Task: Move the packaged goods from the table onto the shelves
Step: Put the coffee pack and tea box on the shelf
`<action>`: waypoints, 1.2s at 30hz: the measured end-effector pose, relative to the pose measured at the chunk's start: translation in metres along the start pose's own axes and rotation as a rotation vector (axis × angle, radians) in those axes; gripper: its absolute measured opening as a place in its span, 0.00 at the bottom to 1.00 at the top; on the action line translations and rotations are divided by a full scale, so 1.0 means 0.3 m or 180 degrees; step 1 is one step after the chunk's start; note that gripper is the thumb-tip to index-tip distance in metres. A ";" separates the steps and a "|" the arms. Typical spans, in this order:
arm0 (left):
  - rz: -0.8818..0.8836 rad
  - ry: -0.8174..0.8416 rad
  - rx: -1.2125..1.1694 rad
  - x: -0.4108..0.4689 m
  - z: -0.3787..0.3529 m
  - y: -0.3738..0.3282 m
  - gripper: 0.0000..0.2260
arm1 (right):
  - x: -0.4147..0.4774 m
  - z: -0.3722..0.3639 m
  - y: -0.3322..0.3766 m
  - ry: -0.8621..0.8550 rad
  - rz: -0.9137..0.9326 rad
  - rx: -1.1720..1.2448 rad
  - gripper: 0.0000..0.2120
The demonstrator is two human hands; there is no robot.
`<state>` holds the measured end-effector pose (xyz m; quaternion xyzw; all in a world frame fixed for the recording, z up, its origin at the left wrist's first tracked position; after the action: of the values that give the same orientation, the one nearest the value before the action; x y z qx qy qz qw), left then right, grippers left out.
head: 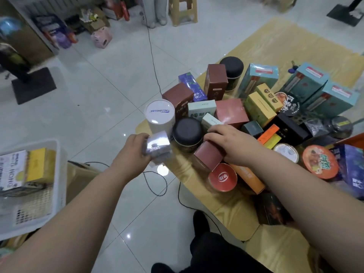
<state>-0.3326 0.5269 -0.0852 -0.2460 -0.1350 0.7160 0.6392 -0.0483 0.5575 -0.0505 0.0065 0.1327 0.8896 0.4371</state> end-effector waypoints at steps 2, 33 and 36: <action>0.0113 -0.0143 -0.0548 -0.071 0.091 0.008 0.24 | -0.032 0.043 0.037 -0.0003 -0.0160 0.0390 0.36; 0.3056 -0.4477 -0.2701 -1.931 0.515 0.577 0.10 | 0.008 -0.141 2.047 0.2211 0.0989 0.4231 0.14; 0.3360 -0.4910 -0.2708 -2.161 0.426 0.504 0.10 | -0.174 -0.202 2.209 0.2694 0.1393 0.4016 0.13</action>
<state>-0.4880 -0.1163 0.0621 0.0469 -0.6264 0.7619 -0.1580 -0.5380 0.1167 0.0568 -0.0598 0.7629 0.6389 0.0782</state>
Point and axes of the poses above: each hand's wrist, its own x-axis towards the middle knuckle, its own z-axis out of the back of the hand, y = z × x, the point moved 6 cm from there along x, towards the middle knuckle, and after that the axes turned 5 degrees about -y, right-handed, at the moved point
